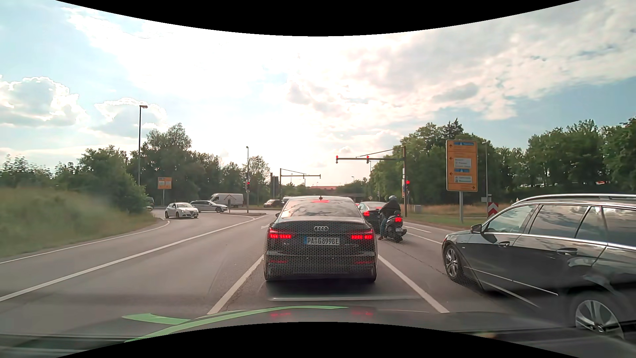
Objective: Follow the waypoints while adhering to traffic rules and regulations
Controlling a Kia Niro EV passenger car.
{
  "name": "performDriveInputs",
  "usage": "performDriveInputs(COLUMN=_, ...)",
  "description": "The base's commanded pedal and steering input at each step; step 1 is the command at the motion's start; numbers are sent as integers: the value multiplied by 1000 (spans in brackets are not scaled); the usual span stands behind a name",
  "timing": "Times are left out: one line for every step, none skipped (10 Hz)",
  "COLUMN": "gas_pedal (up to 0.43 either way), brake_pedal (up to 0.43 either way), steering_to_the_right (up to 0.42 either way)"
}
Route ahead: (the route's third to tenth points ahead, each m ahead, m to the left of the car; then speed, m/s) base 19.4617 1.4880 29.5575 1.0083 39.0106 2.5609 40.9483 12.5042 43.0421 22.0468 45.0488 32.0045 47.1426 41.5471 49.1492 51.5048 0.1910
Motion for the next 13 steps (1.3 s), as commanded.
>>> performDriveInputs(gas_pedal=0, brake_pedal=262, steering_to_the_right=-1)
performDriveInputs(gas_pedal=0, brake_pedal=262, steering_to_the_right=-1)
performDriveInputs(gas_pedal=0, brake_pedal=262, steering_to_the_right=-1)
performDriveInputs(gas_pedal=0, brake_pedal=262, steering_to_the_right=-1)
performDriveInputs(gas_pedal=0, brake_pedal=268, steering_to_the_right=-1)
performDriveInputs(gas_pedal=0, brake_pedal=268, steering_to_the_right=-1)
performDriveInputs(gas_pedal=0, brake_pedal=268, steering_to_the_right=-2)
performDriveInputs(gas_pedal=0, brake_pedal=268, steering_to_the_right=-1)
performDriveInputs(gas_pedal=0, brake_pedal=268, steering_to_the_right=-1)
performDriveInputs(gas_pedal=0, brake_pedal=274, steering_to_the_right=-1)
performDriveInputs(gas_pedal=0, brake_pedal=268, steering_to_the_right=-1)
performDriveInputs(gas_pedal=0, brake_pedal=274, steering_to_the_right=-2)
performDriveInputs(gas_pedal=0, brake_pedal=274, steering_to_the_right=-1)
